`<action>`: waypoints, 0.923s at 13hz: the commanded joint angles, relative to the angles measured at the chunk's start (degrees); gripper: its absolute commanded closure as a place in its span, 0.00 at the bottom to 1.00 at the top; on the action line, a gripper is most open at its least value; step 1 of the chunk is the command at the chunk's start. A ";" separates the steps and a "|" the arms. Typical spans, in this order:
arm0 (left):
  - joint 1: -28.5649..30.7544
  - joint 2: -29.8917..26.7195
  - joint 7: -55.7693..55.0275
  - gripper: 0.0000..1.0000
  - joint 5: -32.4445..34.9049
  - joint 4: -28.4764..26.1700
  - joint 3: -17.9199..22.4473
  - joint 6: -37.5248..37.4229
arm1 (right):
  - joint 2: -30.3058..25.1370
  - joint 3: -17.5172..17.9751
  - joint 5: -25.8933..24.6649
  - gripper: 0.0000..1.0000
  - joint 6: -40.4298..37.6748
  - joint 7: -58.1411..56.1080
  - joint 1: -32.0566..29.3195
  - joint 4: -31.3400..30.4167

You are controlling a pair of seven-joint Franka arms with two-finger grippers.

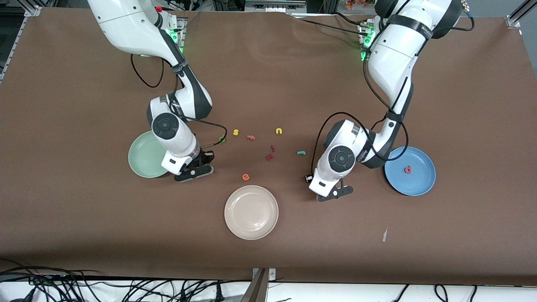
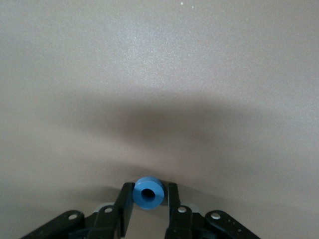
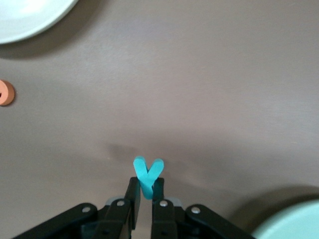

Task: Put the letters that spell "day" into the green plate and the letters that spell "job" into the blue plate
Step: 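Open both grippers over the blue and green plates, releasing the o and y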

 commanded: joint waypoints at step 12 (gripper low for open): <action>7.42 -5.95 23.31 0.86 -0.43 0.85 0.83 -16.46 | -4.93 -11.08 4.51 0.01 -6.76 -9.91 -3.00 -11.80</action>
